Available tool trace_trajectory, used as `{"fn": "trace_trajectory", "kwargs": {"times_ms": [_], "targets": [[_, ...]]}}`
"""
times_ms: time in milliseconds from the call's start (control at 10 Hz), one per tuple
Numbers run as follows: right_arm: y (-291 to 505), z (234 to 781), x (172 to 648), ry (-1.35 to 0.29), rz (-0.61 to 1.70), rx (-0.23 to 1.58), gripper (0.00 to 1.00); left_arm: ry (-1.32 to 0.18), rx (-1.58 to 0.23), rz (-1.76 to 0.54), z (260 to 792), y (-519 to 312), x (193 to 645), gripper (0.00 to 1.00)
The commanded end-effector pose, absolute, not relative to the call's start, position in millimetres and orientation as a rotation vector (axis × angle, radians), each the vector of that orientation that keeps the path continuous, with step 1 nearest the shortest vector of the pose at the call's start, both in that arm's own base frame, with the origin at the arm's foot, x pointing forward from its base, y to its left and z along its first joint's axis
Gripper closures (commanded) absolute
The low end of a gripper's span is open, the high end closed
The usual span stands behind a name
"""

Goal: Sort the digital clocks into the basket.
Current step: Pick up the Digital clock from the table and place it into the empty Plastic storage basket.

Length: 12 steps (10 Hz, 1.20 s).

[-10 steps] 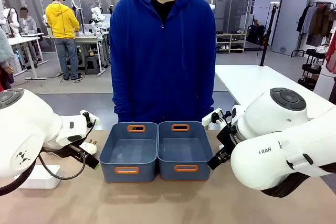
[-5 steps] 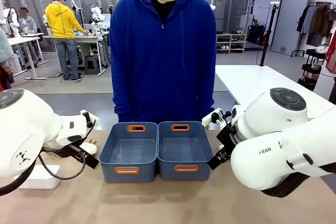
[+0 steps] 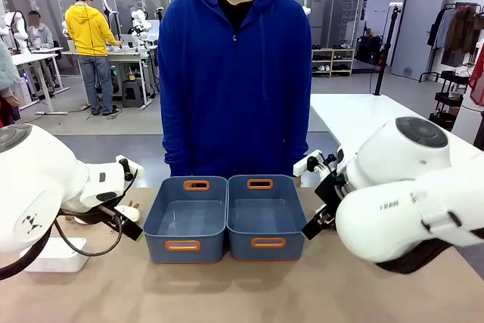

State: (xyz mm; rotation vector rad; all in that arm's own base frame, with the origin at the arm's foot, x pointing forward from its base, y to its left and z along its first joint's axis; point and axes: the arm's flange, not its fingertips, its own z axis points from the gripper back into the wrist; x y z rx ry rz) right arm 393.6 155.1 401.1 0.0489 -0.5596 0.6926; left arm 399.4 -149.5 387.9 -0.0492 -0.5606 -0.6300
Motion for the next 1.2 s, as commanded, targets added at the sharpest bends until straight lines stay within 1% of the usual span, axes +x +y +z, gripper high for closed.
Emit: {"fn": "trace_trajectory", "kwargs": {"times_ms": [0,200,400,600,700,900,1100], "targets": [[110,451,398,-0.54,0.73,0.15,0.0,-0.537,-0.136,-0.672,430,-116,391,0.0],[67,487,392,-0.575,0.686,0.269,0.0,-0.581,-0.283,-0.644,468,-79,372,0.0],[9,514,371,-0.647,0.62,0.339,0.0,-0.705,-0.397,-0.617,509,-21,334,0.0],[-44,522,350,-0.731,0.587,0.407,0.0,-0.771,-0.391,-0.512,518,35,305,0.0],[-70,522,337,-0.791,0.555,0.363,0.0,-0.774,-0.334,-0.44,515,57,290,0.0],[-104,522,314,-0.825,0.521,0.407,0.0,-0.838,-0.318,-0.363,515,83,259,0.0],[-108,517,320,-0.826,0.484,0.419,0.0,-0.859,-0.3,-0.313,514,88,255,0.0]]}}
